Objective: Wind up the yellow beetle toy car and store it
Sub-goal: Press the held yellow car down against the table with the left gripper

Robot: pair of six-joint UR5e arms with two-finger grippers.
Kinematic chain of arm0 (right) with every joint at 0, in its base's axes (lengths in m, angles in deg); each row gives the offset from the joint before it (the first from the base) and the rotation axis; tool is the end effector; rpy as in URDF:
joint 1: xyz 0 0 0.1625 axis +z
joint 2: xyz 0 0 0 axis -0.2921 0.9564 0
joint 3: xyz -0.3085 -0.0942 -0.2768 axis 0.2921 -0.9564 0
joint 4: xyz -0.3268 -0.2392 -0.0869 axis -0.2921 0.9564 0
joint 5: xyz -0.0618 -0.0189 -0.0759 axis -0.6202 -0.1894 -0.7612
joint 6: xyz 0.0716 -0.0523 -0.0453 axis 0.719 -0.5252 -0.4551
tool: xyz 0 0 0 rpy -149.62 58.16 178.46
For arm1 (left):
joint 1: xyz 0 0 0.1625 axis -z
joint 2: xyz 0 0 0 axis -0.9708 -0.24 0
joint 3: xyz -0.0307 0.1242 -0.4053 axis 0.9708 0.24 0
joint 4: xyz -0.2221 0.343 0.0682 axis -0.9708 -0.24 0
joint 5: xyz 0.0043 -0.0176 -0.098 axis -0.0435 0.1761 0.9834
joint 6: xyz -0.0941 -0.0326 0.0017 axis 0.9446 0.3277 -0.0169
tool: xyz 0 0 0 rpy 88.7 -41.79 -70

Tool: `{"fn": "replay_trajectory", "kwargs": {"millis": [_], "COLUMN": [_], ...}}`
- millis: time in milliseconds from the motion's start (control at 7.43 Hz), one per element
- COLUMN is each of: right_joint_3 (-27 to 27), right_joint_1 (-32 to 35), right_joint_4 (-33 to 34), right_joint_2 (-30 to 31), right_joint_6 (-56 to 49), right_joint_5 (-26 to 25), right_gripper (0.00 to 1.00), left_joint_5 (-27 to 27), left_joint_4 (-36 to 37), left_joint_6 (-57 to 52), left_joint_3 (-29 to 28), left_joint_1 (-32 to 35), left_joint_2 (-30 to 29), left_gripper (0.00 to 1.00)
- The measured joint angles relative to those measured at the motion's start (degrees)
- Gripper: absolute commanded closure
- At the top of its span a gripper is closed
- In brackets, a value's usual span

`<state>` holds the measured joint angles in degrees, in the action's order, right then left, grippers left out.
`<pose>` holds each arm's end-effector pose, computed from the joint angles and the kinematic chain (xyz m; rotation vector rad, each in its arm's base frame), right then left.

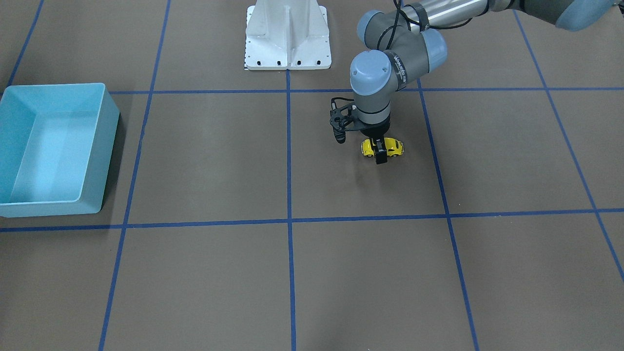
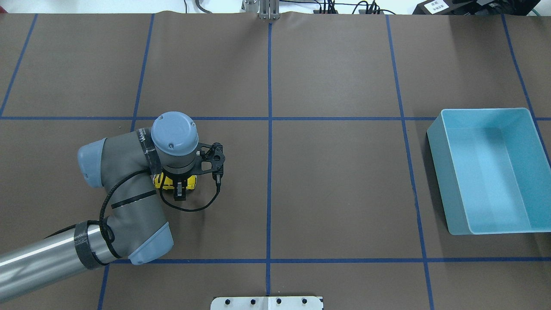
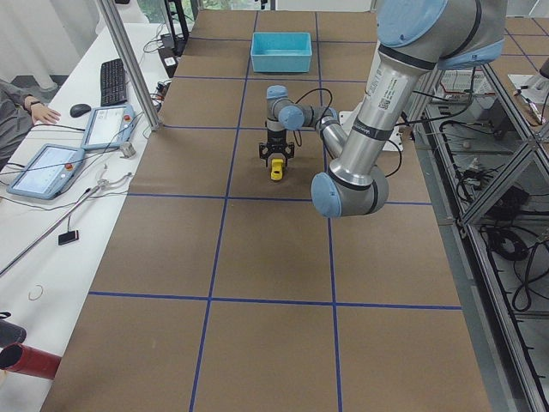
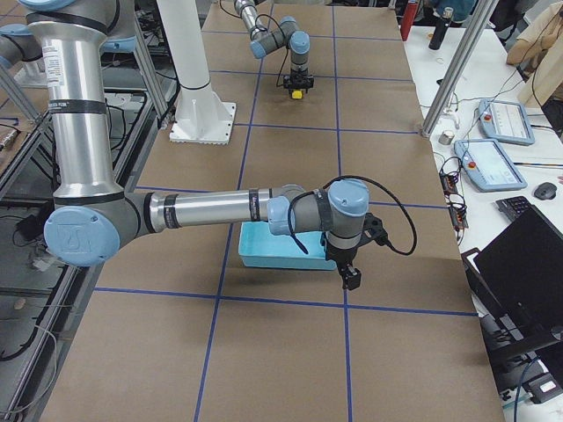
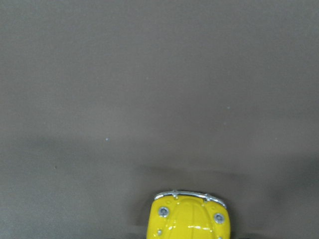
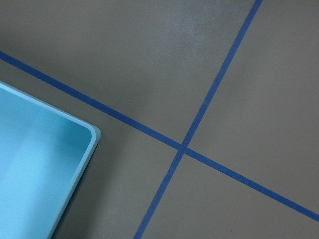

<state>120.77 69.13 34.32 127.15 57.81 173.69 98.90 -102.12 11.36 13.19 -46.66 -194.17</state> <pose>0.0347 -0.5295 0.6038 0.2353 -0.6623 -0.4254 0.5290 -0.4238 0.3222 0.4251 0.4403 1.4294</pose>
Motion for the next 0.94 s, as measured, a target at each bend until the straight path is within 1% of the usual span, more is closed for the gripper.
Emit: {"fn": "replay_trajectory", "kwargs": {"millis": [135,404,538,673,942], "right_joint_3": [-0.02,-0.02,-0.02,-0.02,0.03], "right_joint_1": [-0.01,0.01,0.02,0.02,0.02], "right_joint_4": [0.0,0.0,0.0,0.0,0.0], "right_joint_2": [-0.02,-0.03,-0.03,-0.03,-0.03], "right_joint_6": [0.0,0.01,0.0,0.01,-0.05], "right_joint_5": [0.0,0.0,0.0,0.0,0.0], "right_gripper": [0.0,0.0,0.0,0.0,0.0], "left_joint_5": [0.15,0.35,0.4,0.43,0.52], "left_joint_4": [-0.38,-0.58,-0.58,-0.51,-0.34], "left_joint_6": [-0.01,-0.03,-0.13,-1.18,-3.98], "left_joint_3": [0.03,0.3,0.48,0.67,1.6], "left_joint_1": [0.04,0.1,0.13,0.18,0.83], "left_joint_2": [0.18,0.34,0.37,0.38,0.45], "left_gripper": [0.38,0.56,0.73,1.0,1.0]}}
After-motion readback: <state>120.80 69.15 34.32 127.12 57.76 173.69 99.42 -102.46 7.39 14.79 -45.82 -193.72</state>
